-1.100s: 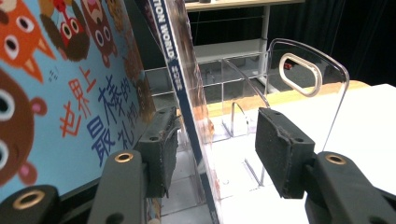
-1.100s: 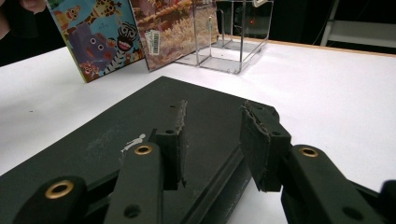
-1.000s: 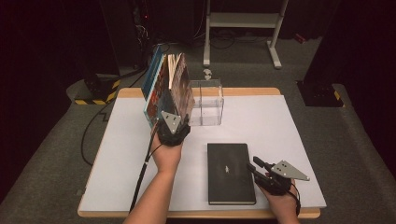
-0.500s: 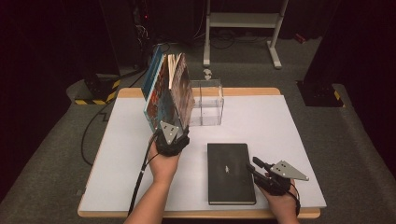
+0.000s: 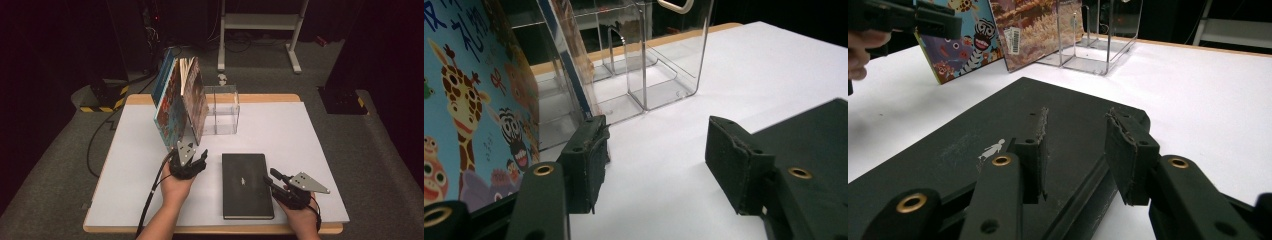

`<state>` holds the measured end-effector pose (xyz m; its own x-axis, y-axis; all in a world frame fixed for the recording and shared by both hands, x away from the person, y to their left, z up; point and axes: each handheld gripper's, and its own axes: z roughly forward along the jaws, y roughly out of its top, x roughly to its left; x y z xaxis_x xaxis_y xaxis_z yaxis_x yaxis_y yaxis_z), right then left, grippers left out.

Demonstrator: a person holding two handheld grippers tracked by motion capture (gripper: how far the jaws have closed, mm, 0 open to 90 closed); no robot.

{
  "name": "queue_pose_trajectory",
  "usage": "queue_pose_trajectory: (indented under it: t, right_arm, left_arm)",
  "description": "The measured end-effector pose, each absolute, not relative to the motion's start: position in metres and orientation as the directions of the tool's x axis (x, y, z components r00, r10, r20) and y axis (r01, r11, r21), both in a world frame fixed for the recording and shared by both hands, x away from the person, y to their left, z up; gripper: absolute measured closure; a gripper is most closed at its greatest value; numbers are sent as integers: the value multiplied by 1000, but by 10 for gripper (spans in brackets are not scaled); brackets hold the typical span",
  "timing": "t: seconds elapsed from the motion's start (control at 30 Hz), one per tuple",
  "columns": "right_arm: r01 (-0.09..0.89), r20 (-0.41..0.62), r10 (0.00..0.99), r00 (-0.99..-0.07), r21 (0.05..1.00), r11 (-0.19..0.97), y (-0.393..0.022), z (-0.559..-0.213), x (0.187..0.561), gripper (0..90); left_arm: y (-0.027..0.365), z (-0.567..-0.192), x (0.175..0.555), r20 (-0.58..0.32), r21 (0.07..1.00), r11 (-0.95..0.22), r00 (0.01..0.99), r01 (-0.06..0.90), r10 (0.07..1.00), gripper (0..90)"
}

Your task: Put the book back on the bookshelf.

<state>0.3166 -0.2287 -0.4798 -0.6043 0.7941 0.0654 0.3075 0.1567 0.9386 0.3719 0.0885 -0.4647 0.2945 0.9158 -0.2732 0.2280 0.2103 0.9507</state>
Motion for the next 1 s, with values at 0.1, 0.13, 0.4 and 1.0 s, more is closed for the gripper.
queue_pose_trajectory:
  t: [0.1, 0.13, 0.4, 1.0]
  right_arm:
    - [308, 66, 794, -604, 938, 157, -229, -480, 316, 609]
    - [310, 67, 795, -603, 938, 156, -229, -480, 316, 609]
    - [317, 66, 793, -605, 934, 165, -226, -482, 317, 603]
    - [397, 64, 814, -578, 893, 212, -227, -481, 320, 397]
  left_arm:
    - [89, -469, 367, -279, 948, 207, 315, 244, 907, 380]
    - [90, -470, 364, -281, 947, 206, 323, 248, 904, 379]
    - [92, -477, 348, -296, 935, 183, 385, 303, 874, 300]
    - [112, -494, 319, -338, 917, 186, 439, 353, 833, 159]
